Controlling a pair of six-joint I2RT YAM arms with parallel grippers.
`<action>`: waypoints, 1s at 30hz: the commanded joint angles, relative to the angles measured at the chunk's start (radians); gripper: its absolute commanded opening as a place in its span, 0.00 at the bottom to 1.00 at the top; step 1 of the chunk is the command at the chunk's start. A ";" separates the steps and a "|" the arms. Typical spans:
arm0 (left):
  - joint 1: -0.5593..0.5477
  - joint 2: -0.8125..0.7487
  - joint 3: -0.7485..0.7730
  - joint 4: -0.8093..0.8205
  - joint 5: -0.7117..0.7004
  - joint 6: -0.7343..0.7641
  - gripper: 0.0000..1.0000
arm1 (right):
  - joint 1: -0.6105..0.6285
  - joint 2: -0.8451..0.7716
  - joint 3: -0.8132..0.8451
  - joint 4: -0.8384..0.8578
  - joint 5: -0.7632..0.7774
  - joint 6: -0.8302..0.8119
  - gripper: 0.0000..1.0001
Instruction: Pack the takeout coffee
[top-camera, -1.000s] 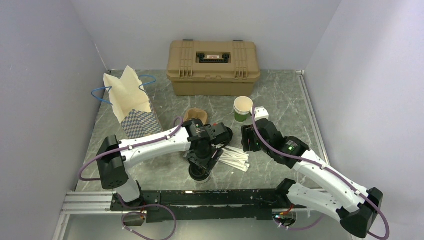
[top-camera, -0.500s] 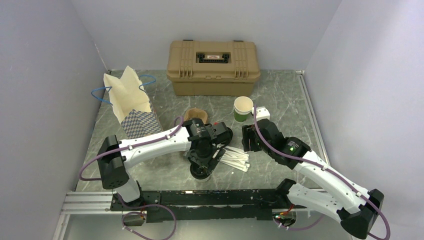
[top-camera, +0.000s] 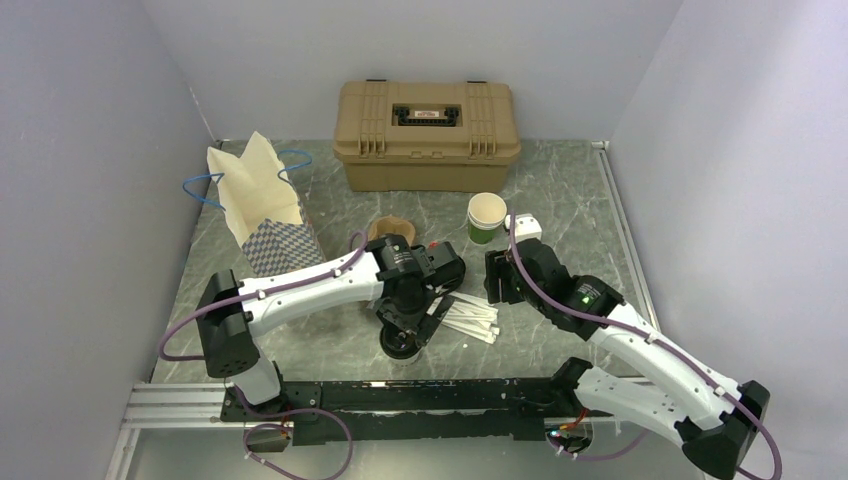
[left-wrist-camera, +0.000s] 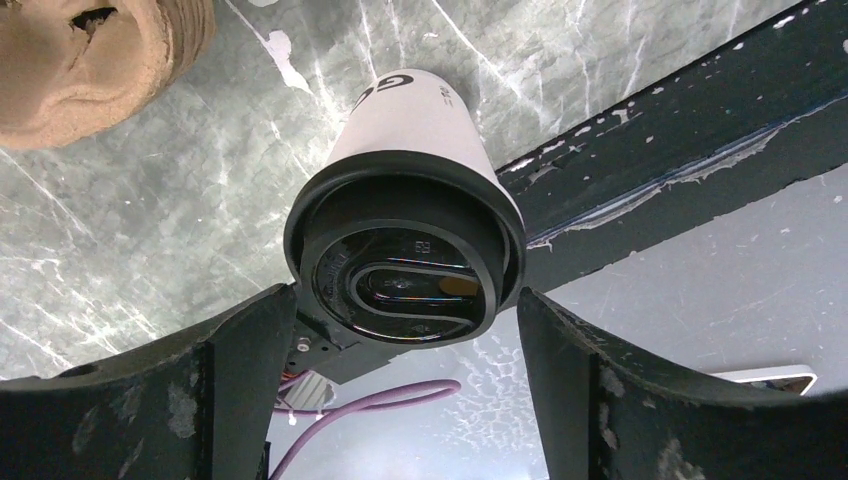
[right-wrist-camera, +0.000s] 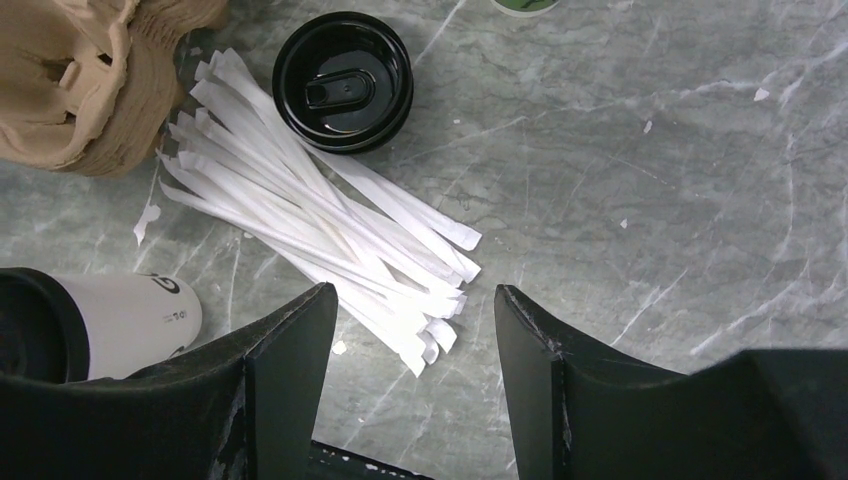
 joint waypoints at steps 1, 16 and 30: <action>-0.008 -0.007 0.056 -0.014 -0.023 -0.001 0.87 | 0.004 -0.025 0.002 0.011 -0.003 0.009 0.63; -0.007 -0.105 0.113 -0.036 -0.137 -0.010 0.86 | 0.005 -0.088 -0.023 0.059 -0.193 -0.021 0.60; 0.068 -0.330 -0.130 0.068 -0.115 -0.073 0.71 | 0.102 -0.074 -0.020 0.145 -0.414 -0.015 0.44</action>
